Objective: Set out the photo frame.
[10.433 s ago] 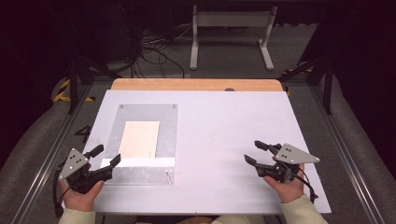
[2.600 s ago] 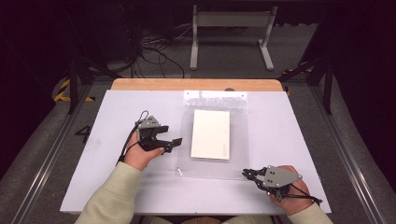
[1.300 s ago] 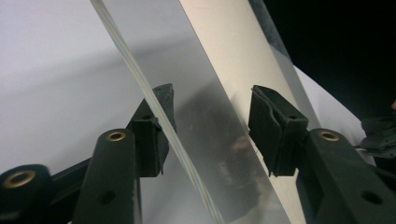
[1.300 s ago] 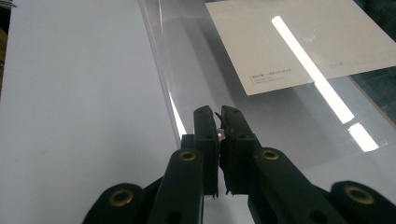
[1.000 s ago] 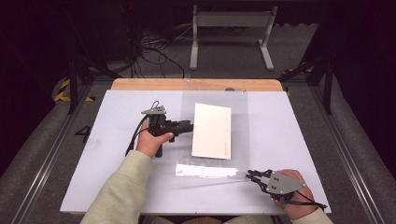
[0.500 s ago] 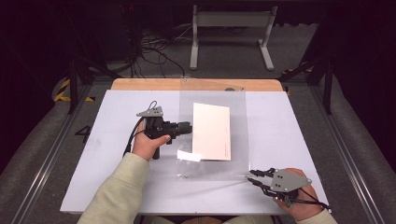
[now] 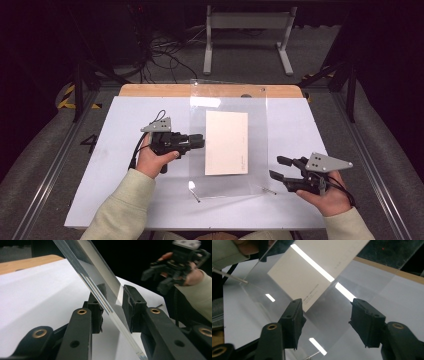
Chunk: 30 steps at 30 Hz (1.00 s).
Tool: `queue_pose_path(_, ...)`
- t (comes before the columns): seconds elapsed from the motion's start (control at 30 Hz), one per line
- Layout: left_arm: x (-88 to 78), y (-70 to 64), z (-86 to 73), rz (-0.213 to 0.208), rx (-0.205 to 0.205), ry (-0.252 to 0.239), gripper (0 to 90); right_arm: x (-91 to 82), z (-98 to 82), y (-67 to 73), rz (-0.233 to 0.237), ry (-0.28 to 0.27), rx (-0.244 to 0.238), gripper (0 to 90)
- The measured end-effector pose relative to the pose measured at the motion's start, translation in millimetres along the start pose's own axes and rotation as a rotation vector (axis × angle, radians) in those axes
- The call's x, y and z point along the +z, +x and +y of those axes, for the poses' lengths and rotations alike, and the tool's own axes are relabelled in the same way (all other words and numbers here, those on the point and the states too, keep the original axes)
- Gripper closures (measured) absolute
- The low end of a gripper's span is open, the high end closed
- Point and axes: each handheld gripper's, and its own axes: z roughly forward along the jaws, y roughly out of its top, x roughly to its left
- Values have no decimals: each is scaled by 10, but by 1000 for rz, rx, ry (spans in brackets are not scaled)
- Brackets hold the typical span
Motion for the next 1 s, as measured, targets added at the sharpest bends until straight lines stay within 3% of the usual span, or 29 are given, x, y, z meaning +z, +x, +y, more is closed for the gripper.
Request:
queue_pose_path(0.2, -47, -104, 7, -32, 44, -18, 728, 163, 27, -119, -17, -8, 111, 371)
queue_pose_path(0.33, -86, -184, 3, -41, 78, -23, 741, 255, 51, -176, 2, -15, 172, 330)
queue_pose_path(0.5, -124, -268, -4, -47, 109, -21, 749, 337, 102, -218, 21, -26, 203, 298)
queue_pose_path(0.67, -146, -313, -16, -71, 105, -29, 772, 398, 99, -224, 47, -24, 230, 311)
queue_pose_path(0.7, -151, -320, -15, -72, 105, -26, 775, 432, 88, -206, 76, -10, 237, 411)
queue_pose_path(0.83, -166, -331, -25, -87, 61, -26, 789, 451, 114, -174, 73, 15, 241, 464)
queue_pose_path(1.0, -176, -316, -42, -124, 19, -33, 820, 367, 138, -192, 114, 12, 271, 545)
